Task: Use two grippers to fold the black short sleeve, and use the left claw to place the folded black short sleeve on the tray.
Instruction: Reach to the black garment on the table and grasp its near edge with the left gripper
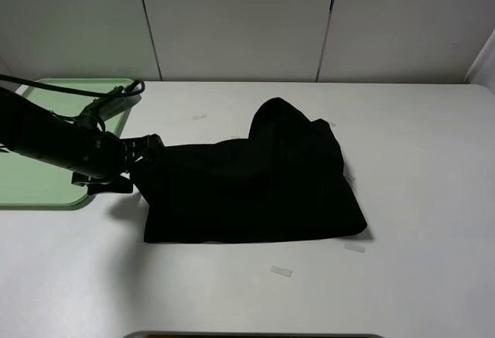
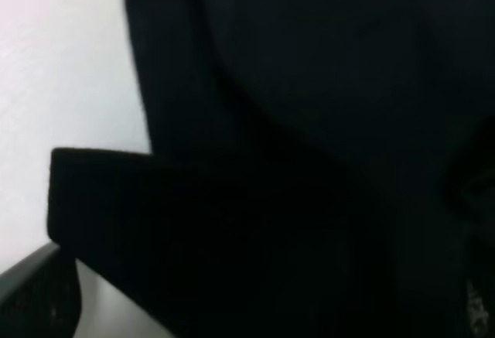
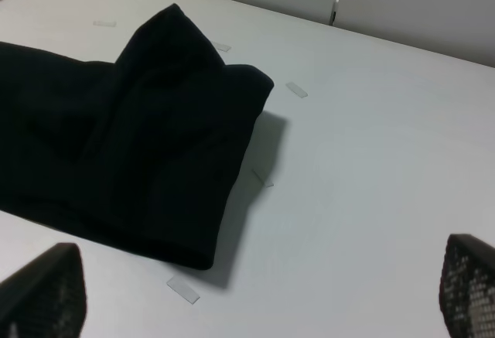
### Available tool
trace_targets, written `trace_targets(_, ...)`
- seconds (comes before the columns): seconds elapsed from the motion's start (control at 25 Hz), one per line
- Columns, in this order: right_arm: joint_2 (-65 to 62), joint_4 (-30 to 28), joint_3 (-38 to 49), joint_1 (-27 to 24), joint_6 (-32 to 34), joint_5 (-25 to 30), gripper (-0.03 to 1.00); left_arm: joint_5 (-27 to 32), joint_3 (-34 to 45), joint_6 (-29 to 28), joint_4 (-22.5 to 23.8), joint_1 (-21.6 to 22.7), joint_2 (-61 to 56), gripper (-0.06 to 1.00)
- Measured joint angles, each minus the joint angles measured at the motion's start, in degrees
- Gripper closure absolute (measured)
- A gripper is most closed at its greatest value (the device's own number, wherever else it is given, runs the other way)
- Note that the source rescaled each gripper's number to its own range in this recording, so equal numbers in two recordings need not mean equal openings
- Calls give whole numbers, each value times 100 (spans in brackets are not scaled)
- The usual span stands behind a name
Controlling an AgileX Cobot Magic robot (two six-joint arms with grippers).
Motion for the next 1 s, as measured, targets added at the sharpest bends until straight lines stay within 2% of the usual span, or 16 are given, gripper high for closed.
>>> trace_targets(0.36,0,0,0,0,0,0,-3,209,-109,968,-1122,-273,514,-3)
trace_targets(0.68,0,0,0,0,0,0,-3,378,-147,1100,-1291,-349,646,1)
trace_targets(0.76,0,0,0,0,0,0,-3,396,-165,1103,-1302,-406,685,7)
trace_targets(1.0,0,0,0,0,0,0,-3,289,-151,1122,-1231,-559,787,49)
